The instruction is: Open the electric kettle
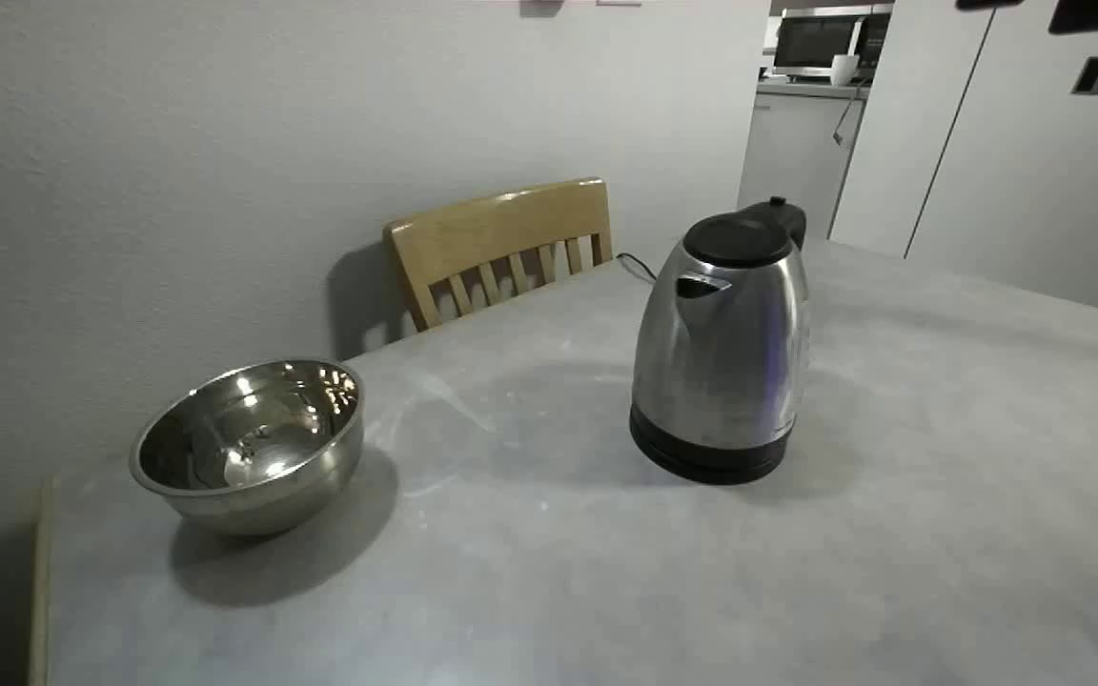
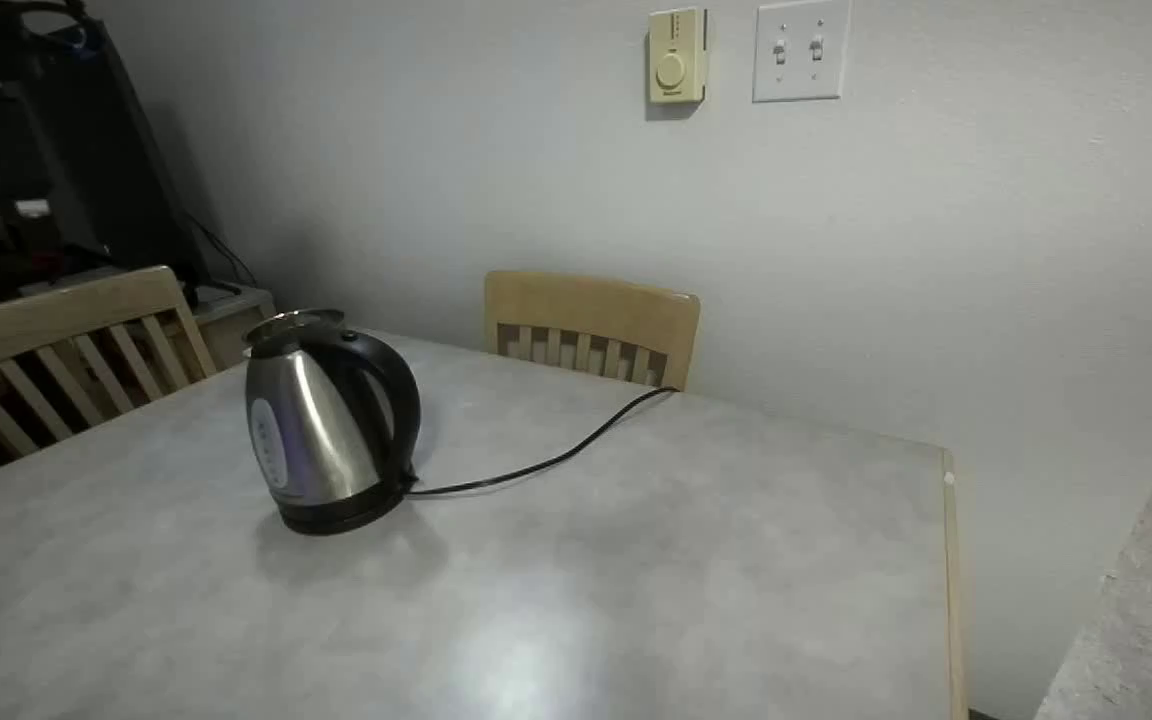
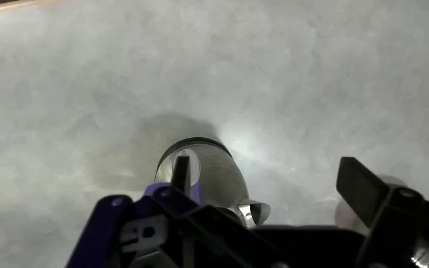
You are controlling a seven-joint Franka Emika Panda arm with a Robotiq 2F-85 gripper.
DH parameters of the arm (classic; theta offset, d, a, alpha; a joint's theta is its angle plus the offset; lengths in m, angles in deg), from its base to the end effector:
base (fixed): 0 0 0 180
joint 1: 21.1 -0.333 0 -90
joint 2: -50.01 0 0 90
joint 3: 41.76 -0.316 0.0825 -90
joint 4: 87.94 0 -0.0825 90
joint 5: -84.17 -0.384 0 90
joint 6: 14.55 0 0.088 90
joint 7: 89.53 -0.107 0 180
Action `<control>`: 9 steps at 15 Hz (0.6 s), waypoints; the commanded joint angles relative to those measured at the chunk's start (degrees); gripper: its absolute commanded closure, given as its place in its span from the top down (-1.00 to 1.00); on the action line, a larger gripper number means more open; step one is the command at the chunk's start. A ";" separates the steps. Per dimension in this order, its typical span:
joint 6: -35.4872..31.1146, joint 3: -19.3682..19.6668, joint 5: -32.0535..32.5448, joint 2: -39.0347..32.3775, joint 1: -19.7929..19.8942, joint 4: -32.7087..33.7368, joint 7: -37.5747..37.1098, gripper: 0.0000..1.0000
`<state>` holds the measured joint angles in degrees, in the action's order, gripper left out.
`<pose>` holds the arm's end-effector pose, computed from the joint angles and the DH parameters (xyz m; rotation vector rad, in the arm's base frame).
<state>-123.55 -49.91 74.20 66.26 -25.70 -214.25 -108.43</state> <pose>0.4516 0.1190 0.4958 -3.0152 0.2596 0.0800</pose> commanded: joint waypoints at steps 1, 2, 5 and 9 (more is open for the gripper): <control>0.14 0.04 0.03 -0.02 -0.03 0.11 -0.02 1.00; 0.26 0.06 0.32 -0.12 0.01 0.42 0.22 1.00; 1.20 0.64 1.05 -0.63 0.47 1.97 0.79 1.00; 12.52 2.54 4.80 -2.51 1.18 6.94 6.04 1.00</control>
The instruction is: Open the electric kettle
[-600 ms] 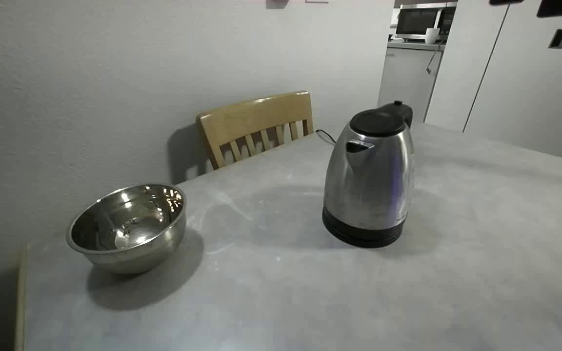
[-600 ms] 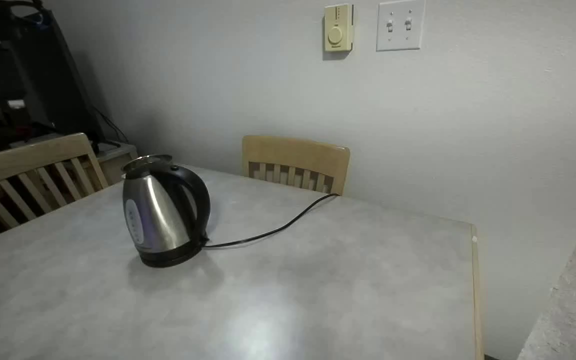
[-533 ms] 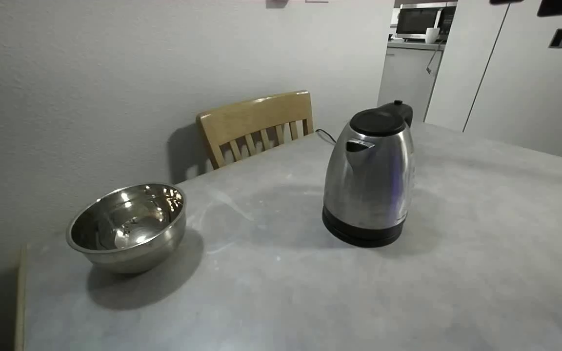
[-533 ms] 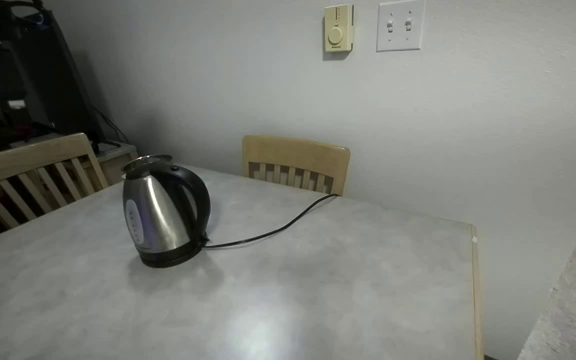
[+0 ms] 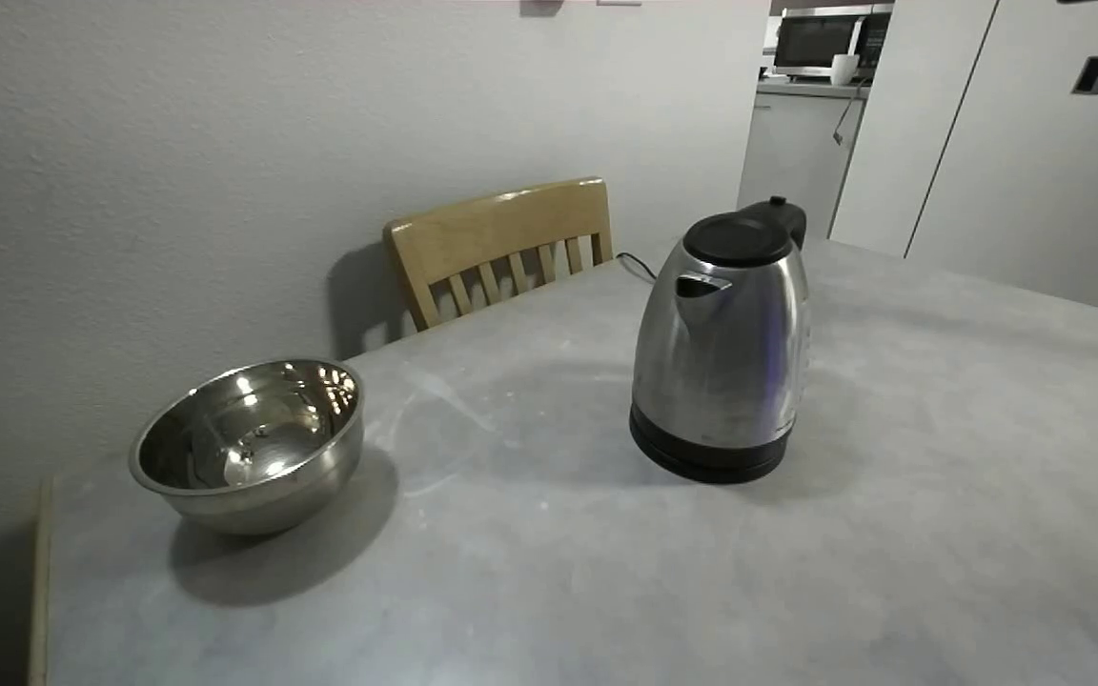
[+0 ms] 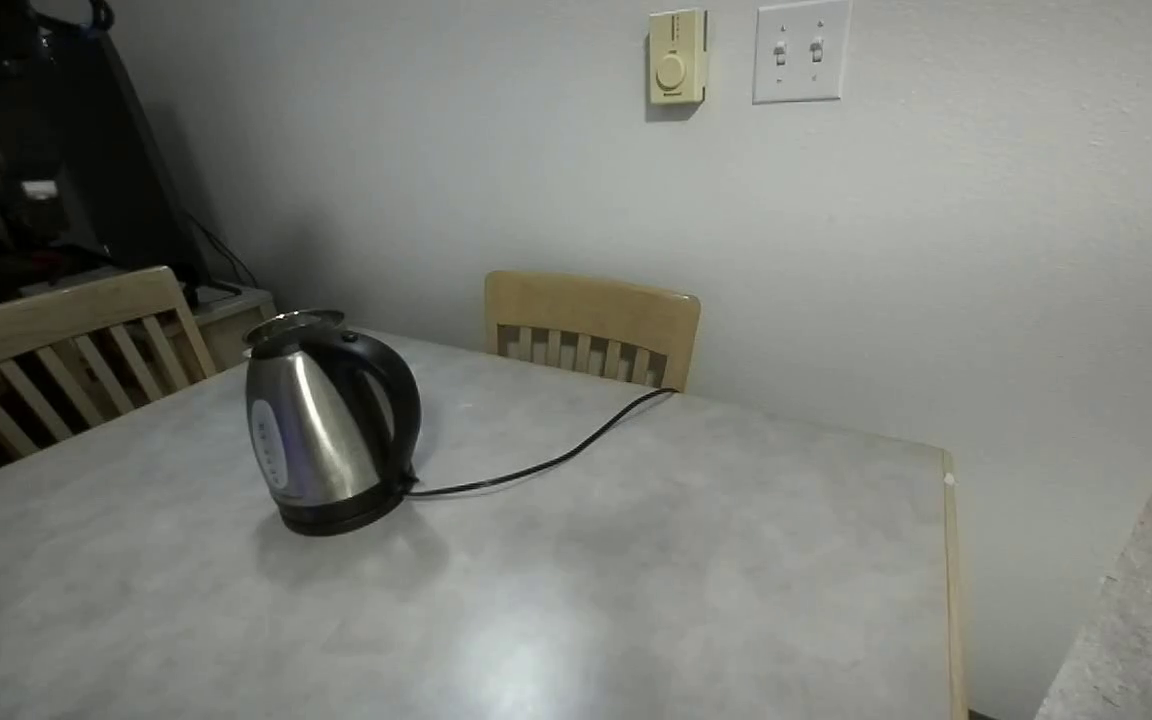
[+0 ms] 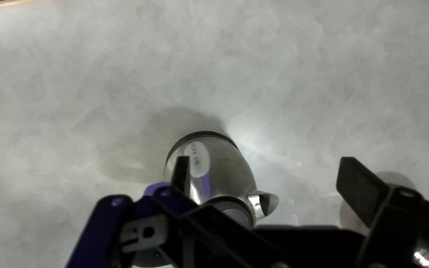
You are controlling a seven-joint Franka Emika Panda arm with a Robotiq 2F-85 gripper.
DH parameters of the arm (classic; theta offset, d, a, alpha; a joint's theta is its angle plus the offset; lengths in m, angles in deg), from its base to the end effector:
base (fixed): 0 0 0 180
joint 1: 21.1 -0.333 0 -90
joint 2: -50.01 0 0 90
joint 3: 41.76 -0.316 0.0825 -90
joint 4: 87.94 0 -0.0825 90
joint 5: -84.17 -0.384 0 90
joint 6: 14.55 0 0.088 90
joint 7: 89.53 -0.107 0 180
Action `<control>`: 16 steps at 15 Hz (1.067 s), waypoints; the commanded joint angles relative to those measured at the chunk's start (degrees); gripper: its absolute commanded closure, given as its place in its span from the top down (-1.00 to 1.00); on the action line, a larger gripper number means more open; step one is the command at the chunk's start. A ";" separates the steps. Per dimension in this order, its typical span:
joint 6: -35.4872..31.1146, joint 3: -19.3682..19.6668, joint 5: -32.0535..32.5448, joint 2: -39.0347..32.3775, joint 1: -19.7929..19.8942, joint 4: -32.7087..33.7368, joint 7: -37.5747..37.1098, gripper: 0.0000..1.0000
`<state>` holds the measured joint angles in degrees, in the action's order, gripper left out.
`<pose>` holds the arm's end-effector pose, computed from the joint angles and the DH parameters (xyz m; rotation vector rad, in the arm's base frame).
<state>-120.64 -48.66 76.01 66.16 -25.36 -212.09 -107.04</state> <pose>0.4554 0.1049 0.5088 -3.0397 0.2407 0.0895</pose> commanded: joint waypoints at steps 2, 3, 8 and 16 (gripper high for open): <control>15.90 1.96 6.25 -3.30 1.25 7.49 6.92 1.00; 17.48 2.54 6.94 -3.82 1.30 8.78 8.82 1.00; 12.62 6.60 -2.39 -6.32 1.76 12.78 14.78 1.00; -3.35 10.01 -12.20 -13.43 4.33 14.25 15.79 1.00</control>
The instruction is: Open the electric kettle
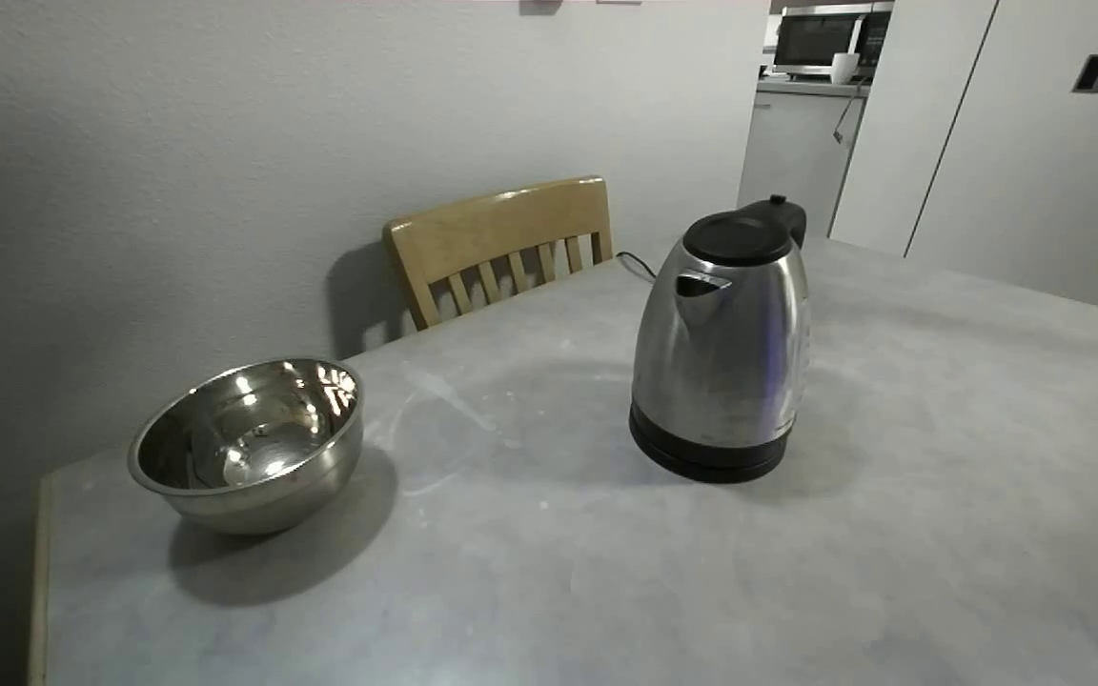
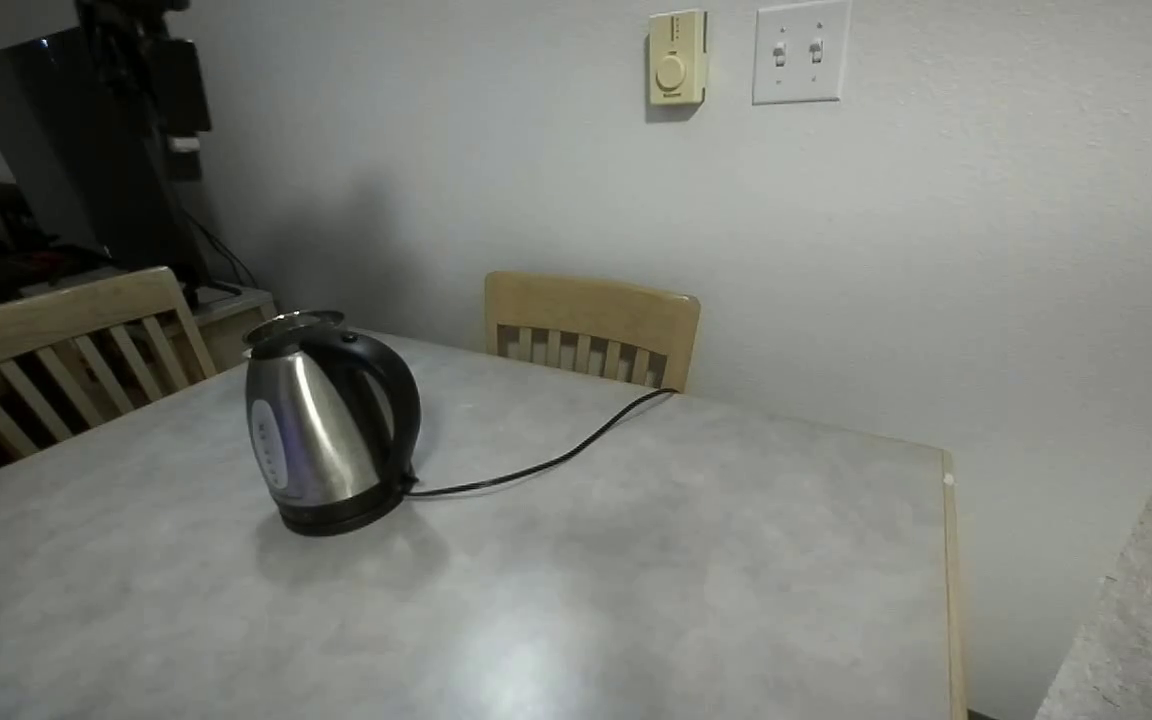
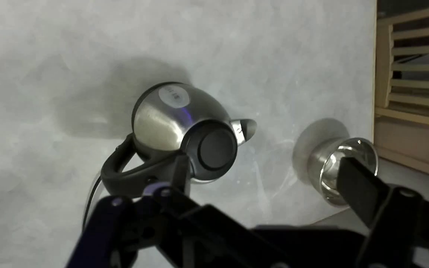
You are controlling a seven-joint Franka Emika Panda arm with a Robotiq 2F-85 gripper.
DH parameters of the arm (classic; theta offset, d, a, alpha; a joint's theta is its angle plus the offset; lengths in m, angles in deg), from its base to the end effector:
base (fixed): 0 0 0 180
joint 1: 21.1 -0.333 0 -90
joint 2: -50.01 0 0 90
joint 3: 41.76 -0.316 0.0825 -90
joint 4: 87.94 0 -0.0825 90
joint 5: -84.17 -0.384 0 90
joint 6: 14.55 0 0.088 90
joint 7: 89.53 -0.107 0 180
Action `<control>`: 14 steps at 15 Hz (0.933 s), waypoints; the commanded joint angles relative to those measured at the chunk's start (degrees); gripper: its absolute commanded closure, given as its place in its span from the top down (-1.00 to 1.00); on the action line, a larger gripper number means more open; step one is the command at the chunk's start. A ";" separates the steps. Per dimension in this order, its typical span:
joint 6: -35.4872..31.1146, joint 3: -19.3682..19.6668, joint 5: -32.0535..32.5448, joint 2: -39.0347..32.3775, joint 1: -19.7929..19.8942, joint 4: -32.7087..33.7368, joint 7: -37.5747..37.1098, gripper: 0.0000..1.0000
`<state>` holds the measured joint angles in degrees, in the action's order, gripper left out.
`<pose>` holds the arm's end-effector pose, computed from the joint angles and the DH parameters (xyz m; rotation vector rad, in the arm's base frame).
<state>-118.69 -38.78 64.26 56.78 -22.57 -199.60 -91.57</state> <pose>0.5254 0.0131 0.5343 -2.7913 0.2091 0.0212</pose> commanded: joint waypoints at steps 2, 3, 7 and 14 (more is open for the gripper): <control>-10.58 0.20 0.50 -6.64 2.10 2.24 -0.74 1.00; -12.33 0.22 0.30 -8.04 2.30 2.69 -1.07 1.00; -15.25 0.12 -0.05 -12.74 2.86 4.59 -3.15 1.00; -16.42 0.11 -1.17 -17.15 3.66 6.44 -8.68 0.04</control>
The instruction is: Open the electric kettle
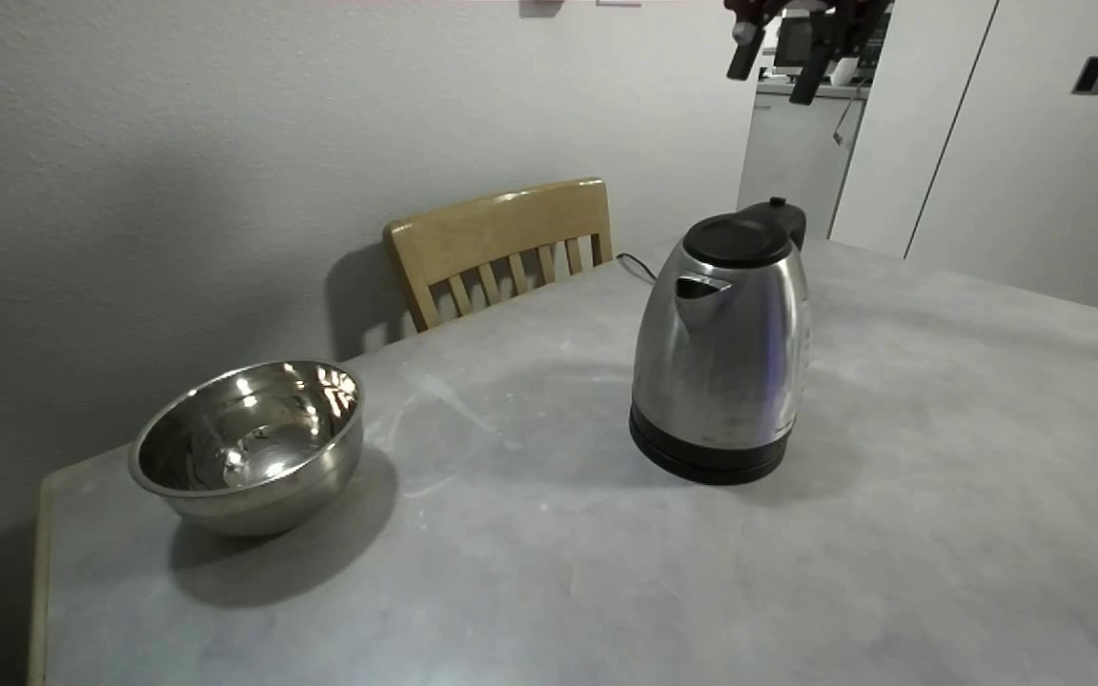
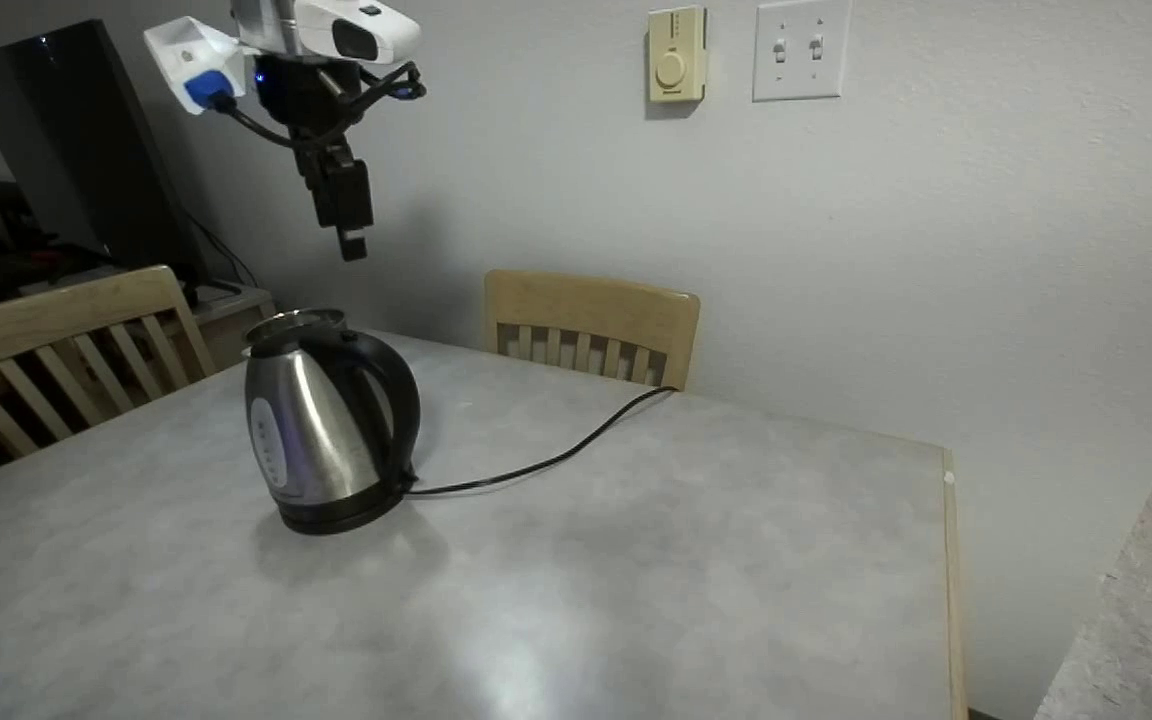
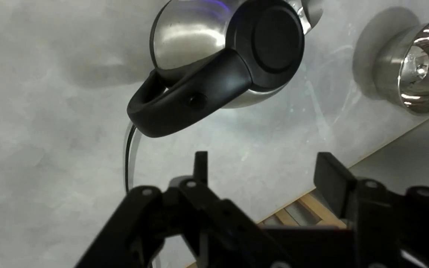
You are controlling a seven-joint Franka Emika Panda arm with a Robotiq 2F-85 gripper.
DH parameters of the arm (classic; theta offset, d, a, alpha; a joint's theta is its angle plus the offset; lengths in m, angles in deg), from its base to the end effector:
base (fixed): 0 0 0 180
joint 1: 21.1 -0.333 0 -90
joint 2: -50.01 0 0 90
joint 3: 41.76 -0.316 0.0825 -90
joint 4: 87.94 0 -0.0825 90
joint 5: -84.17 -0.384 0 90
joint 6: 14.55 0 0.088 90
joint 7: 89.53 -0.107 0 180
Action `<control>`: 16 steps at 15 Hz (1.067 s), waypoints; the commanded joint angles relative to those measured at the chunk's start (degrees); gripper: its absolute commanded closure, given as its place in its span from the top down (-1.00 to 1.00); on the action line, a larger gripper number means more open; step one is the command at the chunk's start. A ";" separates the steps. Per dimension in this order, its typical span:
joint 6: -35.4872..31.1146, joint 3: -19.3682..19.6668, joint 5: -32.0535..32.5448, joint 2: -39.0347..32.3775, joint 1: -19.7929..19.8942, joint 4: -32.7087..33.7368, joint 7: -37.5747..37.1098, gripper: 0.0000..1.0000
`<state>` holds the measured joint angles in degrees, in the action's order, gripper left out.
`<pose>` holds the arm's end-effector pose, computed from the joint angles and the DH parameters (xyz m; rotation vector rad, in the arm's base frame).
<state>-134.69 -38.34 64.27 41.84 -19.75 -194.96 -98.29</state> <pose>0.6066 -0.0328 0.4489 -2.7819 0.5606 -0.1084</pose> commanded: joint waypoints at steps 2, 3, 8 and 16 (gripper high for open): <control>-0.71 -0.08 0.17 -2.77 0.50 1.96 -7.01 -0.24; -1.30 0.19 1.87 -2.73 0.04 1.76 -11.13 -0.40; -1.53 0.73 12.92 -2.70 -1.73 2.05 -28.82 -1.00; 8.11 0.21 13.26 -2.67 -1.98 3.23 -47.39 -1.00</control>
<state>-130.98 -38.35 78.02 40.07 -21.85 -193.55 -141.13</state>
